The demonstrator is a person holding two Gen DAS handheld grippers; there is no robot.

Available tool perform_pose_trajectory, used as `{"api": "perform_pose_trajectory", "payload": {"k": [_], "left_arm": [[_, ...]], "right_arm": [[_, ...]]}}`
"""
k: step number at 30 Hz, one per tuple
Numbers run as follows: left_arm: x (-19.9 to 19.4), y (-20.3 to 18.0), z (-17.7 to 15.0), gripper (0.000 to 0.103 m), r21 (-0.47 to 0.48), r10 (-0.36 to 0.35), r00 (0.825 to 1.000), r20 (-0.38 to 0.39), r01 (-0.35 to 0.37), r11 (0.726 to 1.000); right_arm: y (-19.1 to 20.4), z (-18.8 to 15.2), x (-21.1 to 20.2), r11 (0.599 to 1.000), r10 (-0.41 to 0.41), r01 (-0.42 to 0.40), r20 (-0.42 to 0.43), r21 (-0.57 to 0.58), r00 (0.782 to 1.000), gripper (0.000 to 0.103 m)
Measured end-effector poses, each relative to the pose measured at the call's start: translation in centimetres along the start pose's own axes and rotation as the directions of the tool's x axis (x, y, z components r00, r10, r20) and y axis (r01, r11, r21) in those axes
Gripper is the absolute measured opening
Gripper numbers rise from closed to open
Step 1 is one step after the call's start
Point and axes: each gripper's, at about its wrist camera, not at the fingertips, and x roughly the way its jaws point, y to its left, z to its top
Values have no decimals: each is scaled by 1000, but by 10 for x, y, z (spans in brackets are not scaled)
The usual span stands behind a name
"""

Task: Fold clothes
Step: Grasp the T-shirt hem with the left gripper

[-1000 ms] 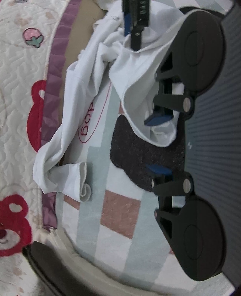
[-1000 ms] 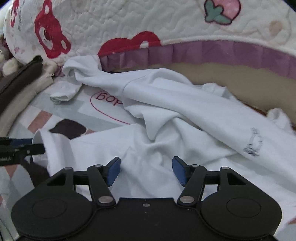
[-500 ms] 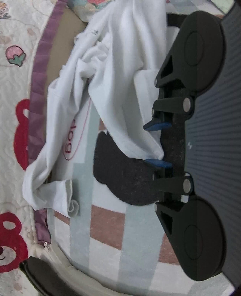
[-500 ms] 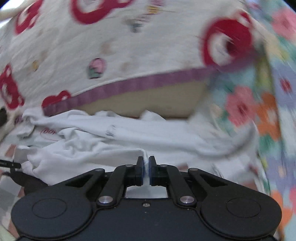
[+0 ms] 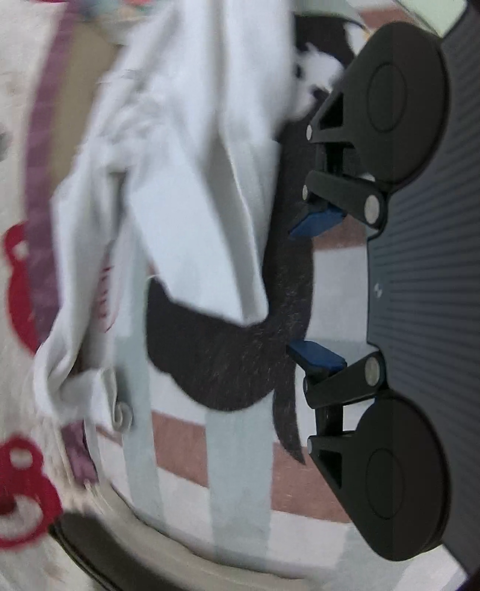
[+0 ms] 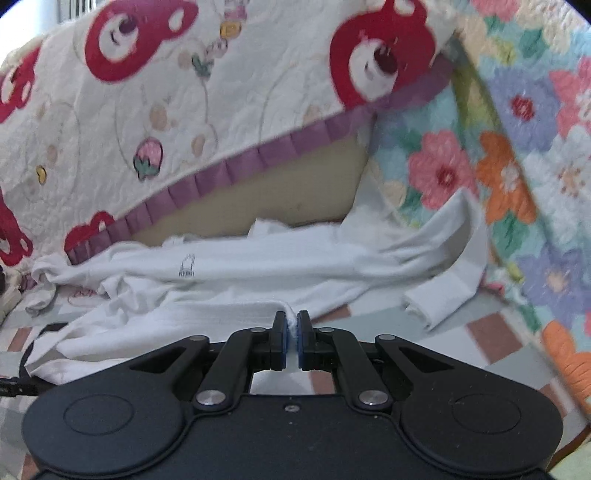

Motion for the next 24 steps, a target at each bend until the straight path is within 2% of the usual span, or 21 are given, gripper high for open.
{"api": "perform_pose_trajectory", "payload": {"k": [3,6,9,11,12,14,17,18,21,24], "left_arm": [[-22,-2,-4,61,-20,-47,996,74,48,999],[-35,-22,-7,61,34,-113,988,104,110,993],[-36,-49,-13,61,76,-152,987,60,147,986],[-32,-68,-22,61,111,-169,985,18,166,980],[-30,-81,-27,61,140,-163,987,0,161,977],[-27,-104,-35,61,234,-138,990,-7,136,963],[-21,-133,-45,62,366,-111,994,5,102,925],[-16,-138,-47,62,381,-108,994,-14,105,919],[3,-146,-53,64,417,-40,996,-75,68,906],[13,-145,-58,64,434,8,996,-88,31,900]], "right_arm": [[-15,4,-27,997,-62,64,54,-31,997,6],[-32,-2,-49,989,-133,137,74,-53,988,6],[-58,-13,-62,983,-176,178,57,-38,983,5],[-76,-17,-67,971,-230,233,61,-44,971,5],[-89,-18,-69,968,-250,251,61,-14,966,5],[-113,-22,-69,973,-221,218,32,73,975,5],[-126,-35,-60,977,-186,184,3,110,983,5],[-126,-39,-56,978,-183,182,-5,100,983,5],[-131,-48,-46,981,-160,162,-21,104,987,5],[-138,-54,-39,982,-150,152,-29,116,988,5]]}}
